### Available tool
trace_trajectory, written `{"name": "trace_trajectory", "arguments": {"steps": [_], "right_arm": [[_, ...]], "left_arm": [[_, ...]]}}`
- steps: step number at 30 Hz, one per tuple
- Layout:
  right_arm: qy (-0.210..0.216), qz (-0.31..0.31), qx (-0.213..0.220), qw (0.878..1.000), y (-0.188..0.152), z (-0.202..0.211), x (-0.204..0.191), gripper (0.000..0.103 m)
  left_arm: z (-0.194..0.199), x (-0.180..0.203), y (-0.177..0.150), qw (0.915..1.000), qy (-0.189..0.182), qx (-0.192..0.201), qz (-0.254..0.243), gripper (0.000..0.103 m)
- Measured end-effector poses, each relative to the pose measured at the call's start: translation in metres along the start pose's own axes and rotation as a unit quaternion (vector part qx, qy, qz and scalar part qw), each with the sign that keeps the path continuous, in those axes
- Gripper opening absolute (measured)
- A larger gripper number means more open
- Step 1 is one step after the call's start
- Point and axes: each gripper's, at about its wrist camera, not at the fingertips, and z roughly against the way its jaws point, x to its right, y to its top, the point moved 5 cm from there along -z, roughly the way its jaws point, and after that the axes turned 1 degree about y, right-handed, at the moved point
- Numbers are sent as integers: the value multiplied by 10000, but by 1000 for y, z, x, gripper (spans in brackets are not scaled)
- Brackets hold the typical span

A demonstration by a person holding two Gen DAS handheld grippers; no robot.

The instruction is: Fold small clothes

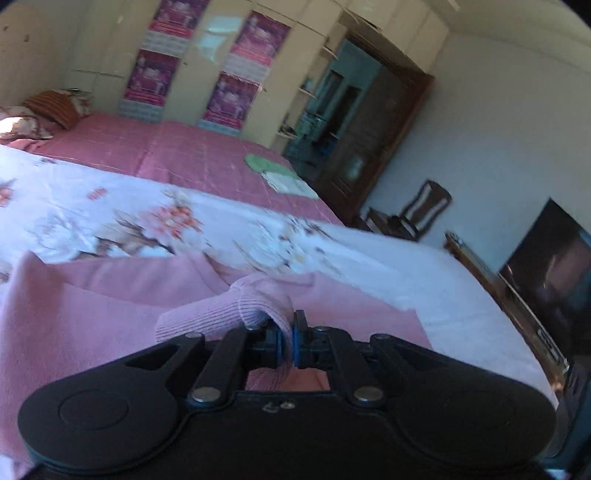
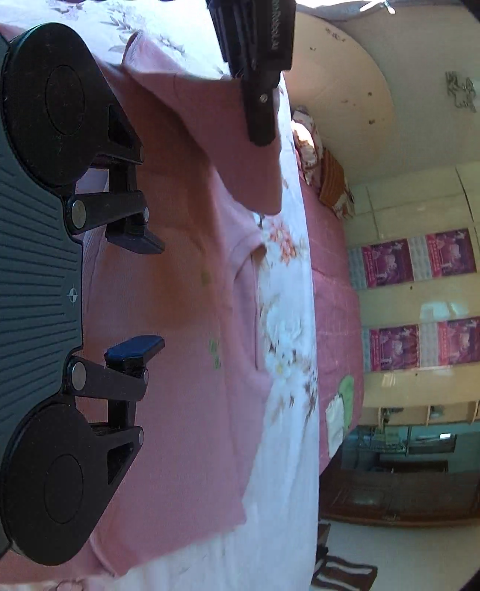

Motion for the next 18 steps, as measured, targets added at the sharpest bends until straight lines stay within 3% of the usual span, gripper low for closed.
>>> {"name": "trace_trajectory", "arguments": {"steps": [3,6,8,14,18], "right_arm": [[-152,-136,-60,9998,-7,11,30,49],[-157,-252,-100,9995,-11,17,48,49],[-95,-345,-101,9993,-13,21,54,49],[458,-364,-122,9982,-16,24,38,49],[854,-107,-163,9962,-18,22,2,49]], "left_arm": [[-37,20,-32,9984,-27,-518,-202,11],[-43,26,-49,9965,40,-813,-197,37],[-33,33,-48,9966,-1,-786,-242,75],[23,40,-15,9986,-44,-295,-446,90],[60,-3,-4,9980,577,6,-256,93]]}}
